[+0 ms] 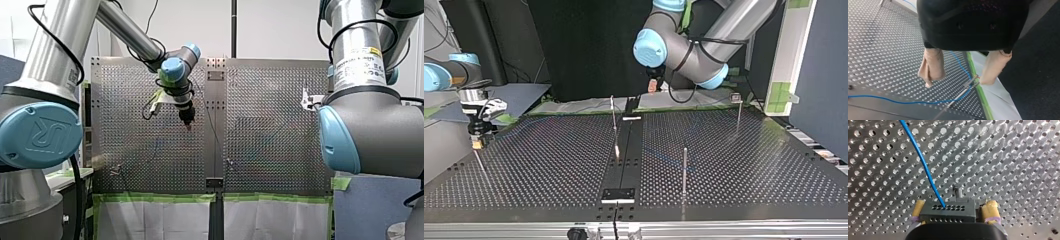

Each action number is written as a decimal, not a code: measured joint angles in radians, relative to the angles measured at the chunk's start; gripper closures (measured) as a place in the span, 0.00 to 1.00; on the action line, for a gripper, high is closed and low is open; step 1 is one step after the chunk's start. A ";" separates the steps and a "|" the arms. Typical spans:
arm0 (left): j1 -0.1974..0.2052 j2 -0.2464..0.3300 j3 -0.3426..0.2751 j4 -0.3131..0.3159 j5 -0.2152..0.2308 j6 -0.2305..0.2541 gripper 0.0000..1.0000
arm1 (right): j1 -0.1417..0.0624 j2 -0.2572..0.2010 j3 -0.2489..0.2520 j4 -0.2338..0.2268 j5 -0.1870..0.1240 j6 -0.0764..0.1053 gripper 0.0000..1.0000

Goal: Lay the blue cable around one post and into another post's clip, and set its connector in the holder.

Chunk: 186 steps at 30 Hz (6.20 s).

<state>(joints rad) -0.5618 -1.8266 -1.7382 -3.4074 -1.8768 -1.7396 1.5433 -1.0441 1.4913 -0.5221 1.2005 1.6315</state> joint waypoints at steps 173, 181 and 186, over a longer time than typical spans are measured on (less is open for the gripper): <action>0.002 -0.004 -0.630 1.213 0.002 0.005 0.00 | 0.000 0.000 0.000 0.000 0.000 0.000 0.02; 0.001 -0.004 -0.630 1.213 0.002 0.005 0.00 | 0.000 0.000 0.000 0.000 0.000 0.000 0.02; 0.002 -0.004 -0.630 1.213 0.002 0.005 0.00 | 0.000 0.000 0.000 0.000 0.000 0.000 0.02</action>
<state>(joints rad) -0.5602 -1.8305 -2.3681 -2.1945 -1.8752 -1.7349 1.5433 -1.0441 1.4913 -0.5221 1.2005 1.6315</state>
